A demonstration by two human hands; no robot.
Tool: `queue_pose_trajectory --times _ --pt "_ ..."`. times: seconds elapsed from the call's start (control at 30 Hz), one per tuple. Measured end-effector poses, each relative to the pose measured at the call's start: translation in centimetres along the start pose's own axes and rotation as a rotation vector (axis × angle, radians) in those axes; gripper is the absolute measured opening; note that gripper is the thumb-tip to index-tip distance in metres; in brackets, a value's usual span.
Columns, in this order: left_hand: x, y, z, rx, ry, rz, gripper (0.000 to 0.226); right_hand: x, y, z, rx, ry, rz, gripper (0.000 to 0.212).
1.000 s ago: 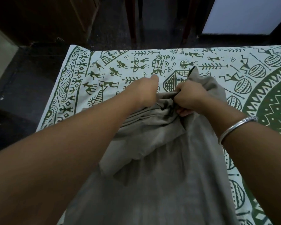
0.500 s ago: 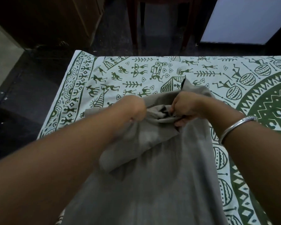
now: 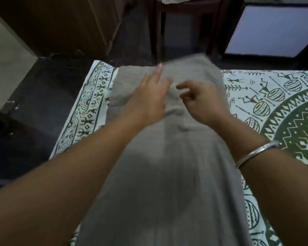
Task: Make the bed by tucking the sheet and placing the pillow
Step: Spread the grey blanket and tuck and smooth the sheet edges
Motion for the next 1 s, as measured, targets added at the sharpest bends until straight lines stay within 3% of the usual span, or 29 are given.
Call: queue_pose_trajectory --times 0.1,0.17,0.23,0.33,0.47,0.53,0.57,0.63,0.7,0.77,0.8,0.9,0.93,1.0 --pt "-5.0 5.2 -4.0 0.244 -0.177 -0.188 0.063 -2.6 3.0 4.1 -0.16 0.159 -0.107 0.038" --pt "-6.3 7.6 -6.3 0.346 -0.232 -0.228 0.062 -4.7 5.5 6.4 -0.205 0.336 -0.283 0.044" --pt "-7.6 9.3 -6.6 0.296 -0.237 -0.246 0.064 -6.6 8.0 7.6 -0.164 0.518 -0.466 0.056" --pt "-10.4 11.6 -5.4 0.117 -0.195 -0.348 0.067 -8.7 10.3 6.9 -0.089 0.574 -0.491 0.076" --pt "-11.1 13.9 -9.3 0.32 -0.254 -0.348 0.068 -11.8 13.4 4.9 0.156 0.537 -0.547 0.084" --pt "-10.3 14.5 -10.8 0.43 -0.336 -0.269 0.071 -11.6 13.7 6.0 0.098 0.539 -0.478 0.08" --pt "-10.0 14.6 -10.1 0.394 -0.333 -0.218 0.072 -11.0 13.5 6.9 0.018 0.55 -0.401 0.078" --pt "-10.8 15.1 -5.9 0.08 -0.248 -0.174 0.07 -10.6 13.8 7.4 -0.086 0.591 -0.286 0.078" --pt "-11.4 17.0 -2.8 -0.172 -0.199 -0.182 0.065 -11.8 15.0 5.4 0.115 0.58 -0.262 0.071" --pt "-11.3 17.5 -3.8 -0.09 -0.203 -0.173 0.062 -12.4 16.4 4.3 0.325 0.546 -0.297 0.066" --pt "-11.2 17.4 -5.0 0.004 -0.225 -0.153 0.061 -12.1 16.3 4.8 0.325 0.553 -0.294 0.066" --pt "-11.0 15.5 -7.7 0.238 -0.253 -0.091 0.063 -10.5 13.9 8.2 -0.009 0.63 -0.17 0.073" --pt "-11.2 14.6 -7.5 0.226 -0.245 -0.095 0.064 -10.6 13.1 8.3 -0.077 0.635 -0.141 0.074" --pt "-12.1 13.0 -5.1 -0.008 -0.205 -0.13 0.065 -12.0 11.7 6.9 0.058 0.628 -0.179 0.073"
Point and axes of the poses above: each hand's wrist, its own y-axis away from the middle knuckle, its own x-axis out of the back of the hand, z = x × y, the point moved 7 cm from there along -y, towards the middle knuckle, and after that the axes turned 12 degrees about z, right-handed, at the moved point
